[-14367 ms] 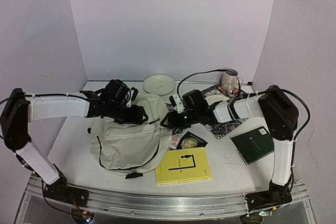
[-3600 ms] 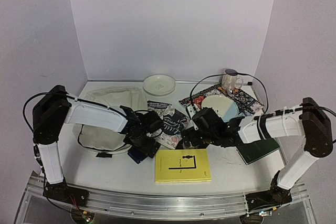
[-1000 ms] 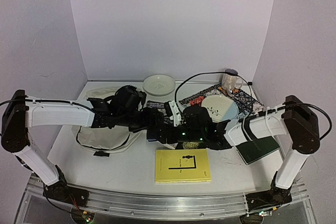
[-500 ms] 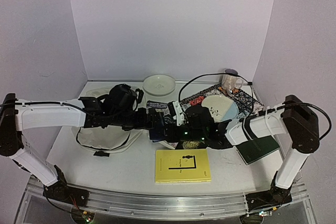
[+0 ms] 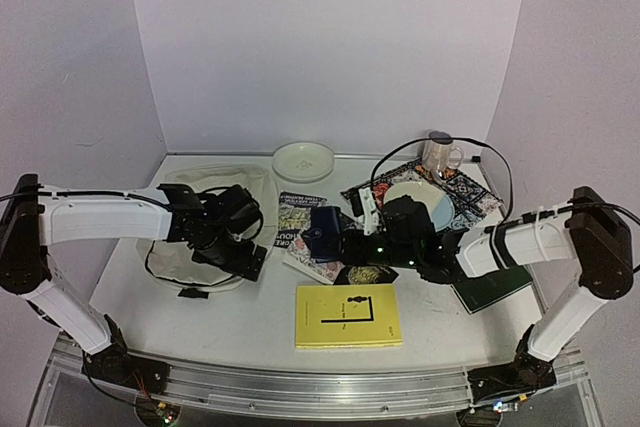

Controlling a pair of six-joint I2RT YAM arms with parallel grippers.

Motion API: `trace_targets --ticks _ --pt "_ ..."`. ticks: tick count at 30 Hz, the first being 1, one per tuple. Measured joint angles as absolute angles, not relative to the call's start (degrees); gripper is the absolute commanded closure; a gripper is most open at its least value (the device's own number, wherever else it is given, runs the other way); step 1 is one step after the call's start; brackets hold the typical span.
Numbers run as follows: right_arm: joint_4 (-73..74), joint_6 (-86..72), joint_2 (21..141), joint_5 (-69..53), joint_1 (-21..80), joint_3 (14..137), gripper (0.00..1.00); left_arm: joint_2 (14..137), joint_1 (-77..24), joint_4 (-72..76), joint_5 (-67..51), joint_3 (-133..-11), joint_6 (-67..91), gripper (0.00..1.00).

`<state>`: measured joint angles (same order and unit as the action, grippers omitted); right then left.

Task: Pack the student bag
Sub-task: Pick up the student bag from the center of the board.

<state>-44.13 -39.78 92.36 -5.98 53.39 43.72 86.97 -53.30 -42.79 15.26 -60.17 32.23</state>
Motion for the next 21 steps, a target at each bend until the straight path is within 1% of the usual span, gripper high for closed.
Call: trace_targets --ticks 4,6,8,11,12,13,17,21 --pt "-44.1 -39.7 91.4 -5.6 53.3 43.0 1.00 91.3 -53.3 -45.2 17.8 -60.1 31.2 0.03" --pt "-44.0 -39.7 91.2 -5.4 53.3 42.6 1.00 94.3 -53.3 -45.6 18.8 -60.2 30.6 0.09" --pt "-43.8 -39.7 90.7 -5.2 53.3 42.2 1.00 97.5 -53.3 -46.4 19.9 -60.4 30.0 0.24" --pt "-43.6 -39.7 89.5 -4.8 53.3 41.2 1.00 101.8 -53.2 -47.6 21.4 -61.1 29.6 0.59" --pt "-43.5 -39.6 89.0 -4.6 53.3 40.9 1.00 102.7 -53.2 -47.8 21.7 -61.3 29.7 0.69" --pt "-43.5 -39.6 88.5 -4.5 53.3 40.5 1.00 103.2 -53.2 -48.3 22.2 -61.6 29.7 0.76" --pt "-42.9 -39.1 86.4 -3.9 53.3 39.6 1.00 102.9 -53.2 -49.7 23.2 -63.3 29.4 0.99" --pt "-42.8 -38.7 85.4 -3.3 53.3 39.6 1.00 100.7 -53.1 -51.0 23.3 -64.2 30.0 1.00"
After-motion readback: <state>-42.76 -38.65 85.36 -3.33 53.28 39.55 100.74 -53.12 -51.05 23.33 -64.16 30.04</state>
